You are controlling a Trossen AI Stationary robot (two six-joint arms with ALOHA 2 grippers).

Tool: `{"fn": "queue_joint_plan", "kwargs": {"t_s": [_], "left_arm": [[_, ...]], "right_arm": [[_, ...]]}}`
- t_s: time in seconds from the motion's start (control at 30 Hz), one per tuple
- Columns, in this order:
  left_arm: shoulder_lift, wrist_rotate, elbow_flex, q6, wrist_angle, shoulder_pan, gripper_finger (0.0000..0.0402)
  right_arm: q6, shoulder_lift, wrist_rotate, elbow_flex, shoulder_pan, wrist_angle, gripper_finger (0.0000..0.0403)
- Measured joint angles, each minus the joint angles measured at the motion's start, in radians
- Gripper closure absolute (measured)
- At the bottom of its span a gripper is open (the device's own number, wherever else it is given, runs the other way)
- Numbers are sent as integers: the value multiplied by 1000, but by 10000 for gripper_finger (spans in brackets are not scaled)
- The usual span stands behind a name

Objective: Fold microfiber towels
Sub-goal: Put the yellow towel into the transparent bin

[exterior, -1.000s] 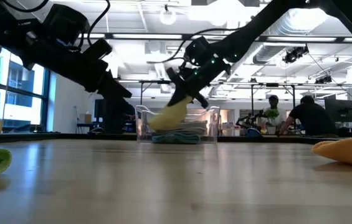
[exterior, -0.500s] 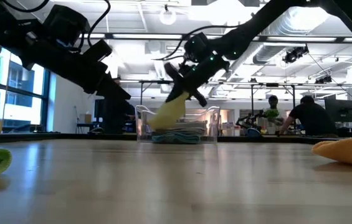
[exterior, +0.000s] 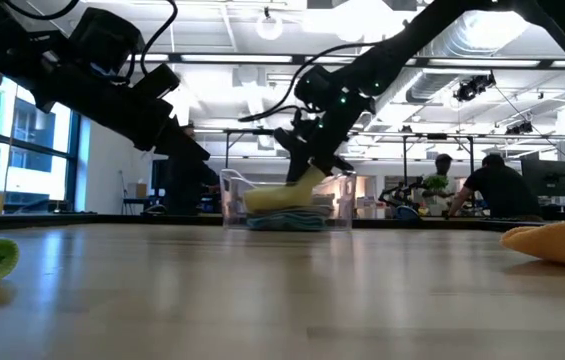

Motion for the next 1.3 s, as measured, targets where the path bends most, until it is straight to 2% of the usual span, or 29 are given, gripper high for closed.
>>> {"fn": "queue_joint_plan", "kwargs": {"t_s": [0.2,0.4,0.9,1.2,1.3], "left_arm": [[0,0,0,0,0,0,271],[0,0,0,0,0,0,271],[0,8,0,1,-2,-1,271],[0,8,0,3,-15,-1,271],[0,8,0,3,-16,-1,271]], "right_arm": [[-47,0,1,38,-10,-53,212],[-114,0,-45,122,-9,-118,207],[-101,11,-102,121,-28,-219,302],[-172,11,-138,121,-29,-209,394],[-214,7,-149,121,-28,-198,395]]}}
